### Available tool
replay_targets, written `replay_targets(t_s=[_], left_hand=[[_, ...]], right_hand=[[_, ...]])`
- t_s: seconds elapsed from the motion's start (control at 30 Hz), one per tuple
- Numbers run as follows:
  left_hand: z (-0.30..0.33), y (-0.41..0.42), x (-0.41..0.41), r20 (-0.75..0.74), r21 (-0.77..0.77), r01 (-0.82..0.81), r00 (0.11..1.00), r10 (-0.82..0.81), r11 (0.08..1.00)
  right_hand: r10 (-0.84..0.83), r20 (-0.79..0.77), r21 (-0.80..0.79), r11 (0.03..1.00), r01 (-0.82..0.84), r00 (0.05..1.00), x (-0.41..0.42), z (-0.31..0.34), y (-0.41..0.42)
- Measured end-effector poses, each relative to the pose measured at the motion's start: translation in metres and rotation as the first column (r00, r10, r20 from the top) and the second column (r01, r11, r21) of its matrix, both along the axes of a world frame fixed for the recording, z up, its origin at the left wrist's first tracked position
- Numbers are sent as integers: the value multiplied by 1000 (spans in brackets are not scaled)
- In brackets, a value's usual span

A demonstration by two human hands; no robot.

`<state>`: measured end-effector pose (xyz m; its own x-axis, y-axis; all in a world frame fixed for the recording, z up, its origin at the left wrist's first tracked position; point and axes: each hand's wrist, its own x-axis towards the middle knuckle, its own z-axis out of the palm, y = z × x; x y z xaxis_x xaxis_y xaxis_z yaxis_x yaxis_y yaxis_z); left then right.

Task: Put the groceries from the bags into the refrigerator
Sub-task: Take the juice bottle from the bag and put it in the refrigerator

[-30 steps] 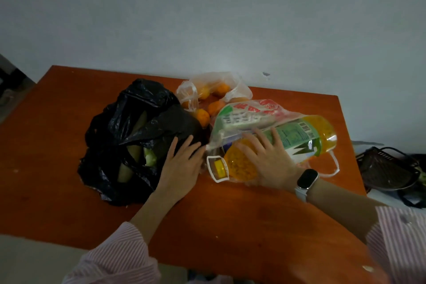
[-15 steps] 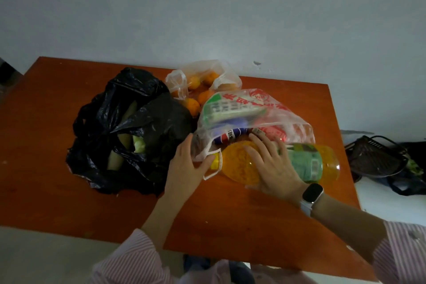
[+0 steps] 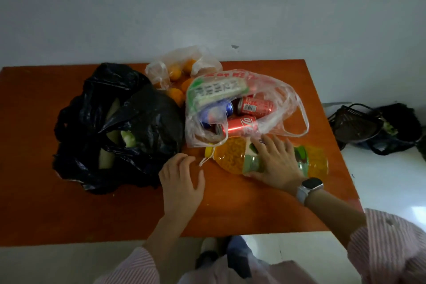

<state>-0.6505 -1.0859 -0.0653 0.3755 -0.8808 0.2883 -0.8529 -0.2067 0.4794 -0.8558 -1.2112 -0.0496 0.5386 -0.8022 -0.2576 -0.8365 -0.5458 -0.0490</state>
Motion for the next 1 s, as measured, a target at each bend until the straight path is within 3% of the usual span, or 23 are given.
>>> replay_targets(t_s=[0.13,0.23,0.3,0.37,0.4,0.5,0.57,0.67,0.83,1.0], left_hand=[[2,12,-19,-271,139,243,942,-199,960],[3,11,-37,-570,174,217,817,-82,960],[3,4,-48,-783,346,101,579,228,933],[-4,1,-56,-841,492,31,276,466,870],[-7,2,-58,-839,523,4,179,514,852],[-7,7,-66,-837,547,-21,-31,546,837],[-6,9,-74,-829,552,-13,-120,546,834],[-6,7,-88,-809,576,-39,-172,562,817],[-6,-2,-100,-801,598,-148,-139,582,788],[-11,-9,-99,-857,511,-125,5,515,851]], right_hand=[[31,19,-53,998,-30,999,-10,11,25],[1,79,-53,999,3,997,-28,18,43],[-101,-10,36,994,101,995,-40,20,49],[-141,-121,138,978,157,983,-49,20,52],[-126,-154,153,977,150,980,-51,19,53],[-51,-185,129,989,76,981,-51,22,56],[-19,-167,127,991,41,986,-49,24,57],[-70,-101,241,966,93,992,-48,23,59],[-20,-147,334,940,68,989,-46,19,64],[-206,-28,336,920,203,978,-46,14,86]])
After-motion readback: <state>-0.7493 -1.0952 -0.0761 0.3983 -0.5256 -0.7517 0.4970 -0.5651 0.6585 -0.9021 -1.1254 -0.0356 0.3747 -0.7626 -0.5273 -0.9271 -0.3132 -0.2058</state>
